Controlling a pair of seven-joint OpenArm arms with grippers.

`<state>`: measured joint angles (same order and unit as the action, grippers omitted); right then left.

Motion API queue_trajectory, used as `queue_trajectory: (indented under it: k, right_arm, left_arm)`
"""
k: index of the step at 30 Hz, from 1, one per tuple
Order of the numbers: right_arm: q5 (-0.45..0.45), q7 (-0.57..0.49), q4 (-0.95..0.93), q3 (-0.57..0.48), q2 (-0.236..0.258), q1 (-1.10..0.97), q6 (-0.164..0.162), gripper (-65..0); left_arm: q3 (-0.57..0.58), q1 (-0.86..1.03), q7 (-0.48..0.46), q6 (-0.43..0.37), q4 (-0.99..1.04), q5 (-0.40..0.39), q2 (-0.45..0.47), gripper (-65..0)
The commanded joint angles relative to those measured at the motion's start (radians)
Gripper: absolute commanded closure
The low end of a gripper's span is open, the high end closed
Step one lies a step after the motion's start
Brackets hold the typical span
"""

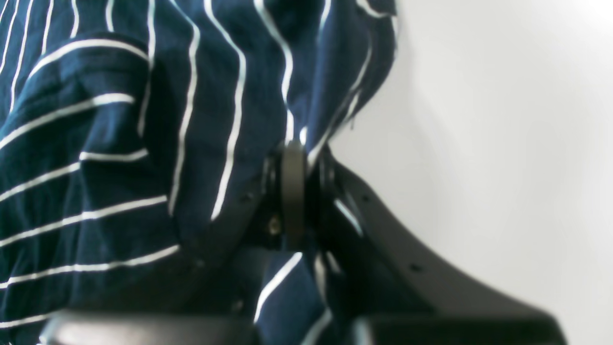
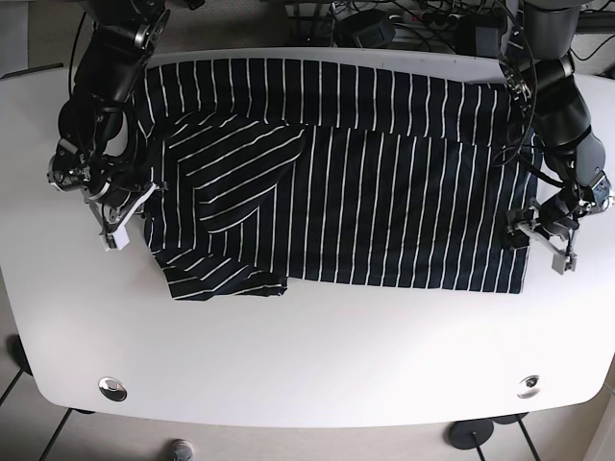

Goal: Fold the T-shirt properly
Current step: 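Grasp the shirt side edges with both grippers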

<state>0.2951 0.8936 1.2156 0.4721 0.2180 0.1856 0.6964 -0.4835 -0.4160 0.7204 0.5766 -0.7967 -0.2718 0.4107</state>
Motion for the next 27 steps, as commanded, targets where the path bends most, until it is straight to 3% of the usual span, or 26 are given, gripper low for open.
queue_trajectory:
  k: [1, 3, 4, 7, 9, 13, 21, 26, 27]
  right_arm:
    - [0.014, -0.011, 0.017, 0.004, 0.014, 0.021, 0.002, -2.9]
    - [0.016, -0.012, 0.019, 0.004, 0.014, 0.021, 0.002, -2.9]
    - [0.016, -0.015, 0.019, 0.004, 0.014, 0.021, 0.002, -2.9]
    - [0.016, -0.06, 0.019, 0.004, 0.014, 0.015, 0.002, -2.9]
    - [0.016, -0.06, 0.019, 0.004, 0.014, 0.013, 0.002, -2.9]
    - [0.016, -0.06, 0.019, 0.004, 0.014, 0.013, 0.002, -1.9]
    - [0.016, -0.05, 0.269, 0.004, 0.019, -0.093, 0.002, -1.7]
    - [0.006, -0.021, 0.31, 0.003, 0.028, -0.025, 0.002, -1.7]
    - [0.009, 0.008, 0.31, 0.001, 0.05, 0.013, 0.002, -1.7]
  left_arm:
    - [0.001, -0.01, 0.018, 0.003, 0.0, 0.001, 0.007, -50.6]
    - [0.026, -0.007, 0.021, 0.004, 0.0, 0.001, -0.017, -48.5]
    - [0.035, -0.005, 0.021, 0.004, 0.0, 0.001, -0.025, -43.2]
    - [0.067, -0.004, 0.021, 0.004, 0.0, 0.001, -0.034, -11.3]
    - [0.068, -0.004, 0.018, 0.004, -0.007, 0.006, -0.046, -2.6]
    - [0.064, -0.004, 0.017, 0.007, -0.053, -0.001, -0.046, 0.0]
    - [0.064, 0.196, 0.101, 0.061, -0.6, -0.001, -0.054, 0.0]
    - [0.07, 0.167, 0.101, 0.059, -0.7, -0.001, -0.052, 0.0]
    - [0.07, 0.118, 0.104, 0.059, -0.703, 0.006, -0.052, 0.0]
